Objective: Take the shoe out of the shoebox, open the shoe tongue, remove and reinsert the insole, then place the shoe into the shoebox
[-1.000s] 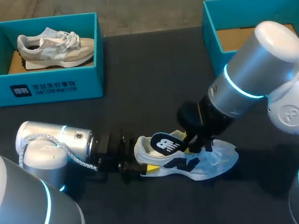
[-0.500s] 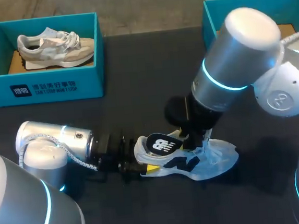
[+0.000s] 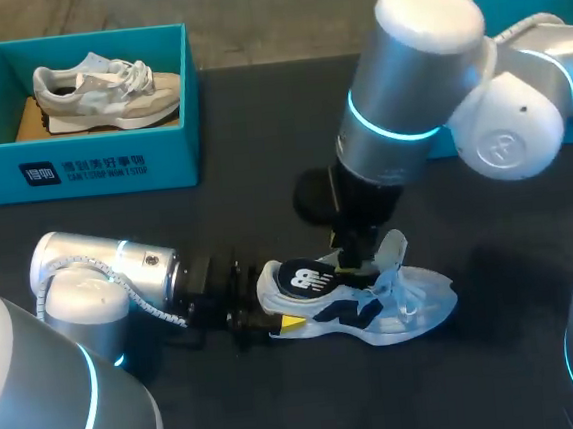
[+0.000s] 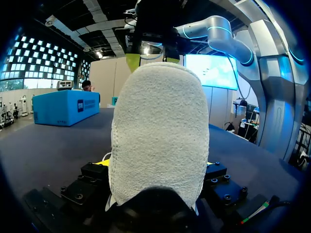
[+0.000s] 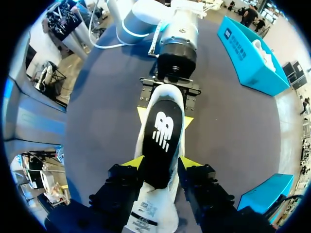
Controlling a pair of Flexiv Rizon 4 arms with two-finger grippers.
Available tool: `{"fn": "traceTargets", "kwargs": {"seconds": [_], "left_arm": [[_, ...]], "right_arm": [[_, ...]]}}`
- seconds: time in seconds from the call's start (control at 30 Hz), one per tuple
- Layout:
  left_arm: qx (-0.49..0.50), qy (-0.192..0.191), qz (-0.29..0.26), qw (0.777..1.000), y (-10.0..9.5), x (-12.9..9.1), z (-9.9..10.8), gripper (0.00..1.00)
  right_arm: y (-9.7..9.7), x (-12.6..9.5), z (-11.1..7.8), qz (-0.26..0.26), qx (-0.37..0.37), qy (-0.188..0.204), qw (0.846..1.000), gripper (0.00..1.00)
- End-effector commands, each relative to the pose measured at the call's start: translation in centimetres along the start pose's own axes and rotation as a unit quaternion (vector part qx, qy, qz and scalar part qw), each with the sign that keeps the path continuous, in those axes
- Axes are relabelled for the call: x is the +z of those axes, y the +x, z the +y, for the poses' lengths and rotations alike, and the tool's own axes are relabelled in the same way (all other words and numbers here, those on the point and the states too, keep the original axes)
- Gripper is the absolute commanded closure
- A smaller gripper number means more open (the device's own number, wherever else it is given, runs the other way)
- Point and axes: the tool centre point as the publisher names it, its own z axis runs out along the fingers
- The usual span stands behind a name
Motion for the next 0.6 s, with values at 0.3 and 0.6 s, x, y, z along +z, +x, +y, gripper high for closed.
{"fn": "traceTargets", "kwargs": {"seconds": [0.3, 0.6], "left_arm": [[0.000, -0.001, -0.001, 1.000, -0.1, 0.1, 0.5, 1.00], [0.000, -0.001, -0.001, 1.000, -0.1, 0.1, 0.5, 1.00]], "right_arm": [[-0.3, 3.3, 1.6, 0.005, 0.017, 0.041, 0.999, 0.57], [0.1, 3.6, 1.8, -0.022, 0.018, 0.039, 0.999, 0.56]]}}
